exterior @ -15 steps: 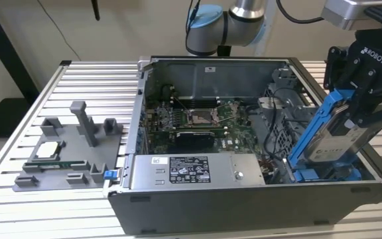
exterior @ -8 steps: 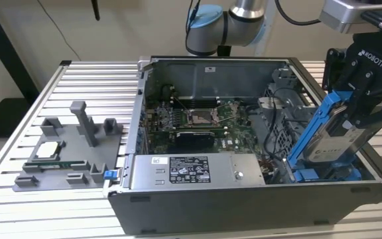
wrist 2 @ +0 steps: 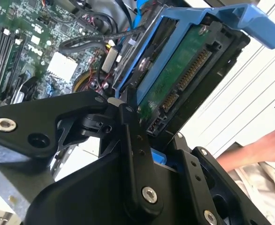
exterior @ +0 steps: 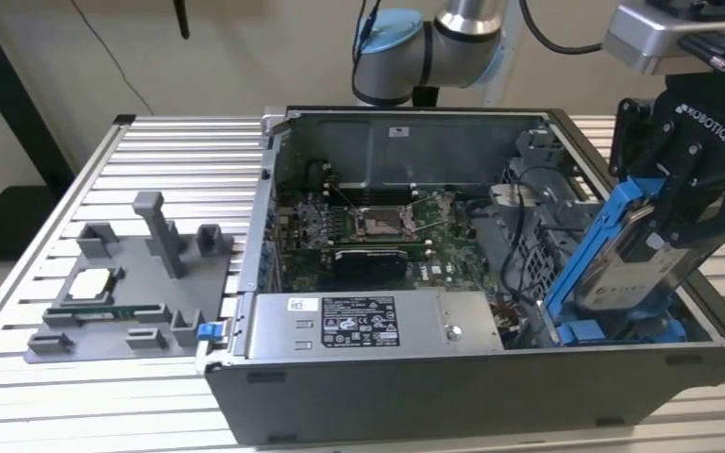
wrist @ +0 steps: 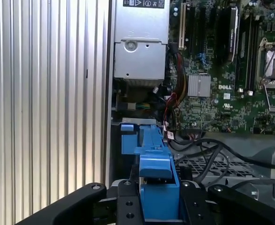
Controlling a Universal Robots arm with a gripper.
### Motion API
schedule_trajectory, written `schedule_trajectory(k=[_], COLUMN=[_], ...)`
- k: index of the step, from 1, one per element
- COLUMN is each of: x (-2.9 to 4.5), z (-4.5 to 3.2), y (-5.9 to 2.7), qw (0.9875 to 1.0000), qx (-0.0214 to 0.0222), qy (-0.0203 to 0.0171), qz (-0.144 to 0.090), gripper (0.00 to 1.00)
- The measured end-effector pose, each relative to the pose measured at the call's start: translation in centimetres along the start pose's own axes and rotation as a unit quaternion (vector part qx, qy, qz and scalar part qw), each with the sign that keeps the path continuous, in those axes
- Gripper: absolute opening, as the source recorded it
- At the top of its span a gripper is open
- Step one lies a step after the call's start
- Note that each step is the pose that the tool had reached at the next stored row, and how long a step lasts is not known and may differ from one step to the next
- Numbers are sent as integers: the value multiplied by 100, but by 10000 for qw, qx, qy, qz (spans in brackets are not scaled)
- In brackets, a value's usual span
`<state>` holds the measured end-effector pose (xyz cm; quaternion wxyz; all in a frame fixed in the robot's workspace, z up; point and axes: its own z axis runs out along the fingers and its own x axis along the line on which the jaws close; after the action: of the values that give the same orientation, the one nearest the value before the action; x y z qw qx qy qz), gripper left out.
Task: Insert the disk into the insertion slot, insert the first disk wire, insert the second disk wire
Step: 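Insert the disk into the insertion slot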
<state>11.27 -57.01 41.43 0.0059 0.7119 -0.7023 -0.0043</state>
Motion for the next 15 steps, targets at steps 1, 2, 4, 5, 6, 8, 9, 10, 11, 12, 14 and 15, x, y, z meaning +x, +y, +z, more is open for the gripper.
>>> schedule_trajectory(k=[1, 2, 4, 5, 6, 8, 9, 10, 11, 12, 14, 15], x=[-1, -1, -2, -3, -5, -10, -11, -14, -18, -21, -29, -33], z=[14, 28, 65, 82, 98, 124, 140, 156, 170, 181, 194, 200], y=[-2, -3, -9, -10, -11, -12, -13, -13, -14, -14, -15, -15], qw=[10000, 10000, 10000, 10000, 10000, 10000, 10000, 10000, 10000, 10000, 10000, 10000], qx=[0, 0, 1, 1, 1, 0, 0, 0, 0, 1, 1, 1], qy=[-1, -1, -3, -3, -3, -6, -8, -9, -10, -13, -19, -23], qz=[0, 0, -1, -1, 0, 0, -1, -1, -1, -1, -1, -1], gripper=[0, 0, 0, 0, 0, 0, 0, 0, 0, 0, 0, 0])
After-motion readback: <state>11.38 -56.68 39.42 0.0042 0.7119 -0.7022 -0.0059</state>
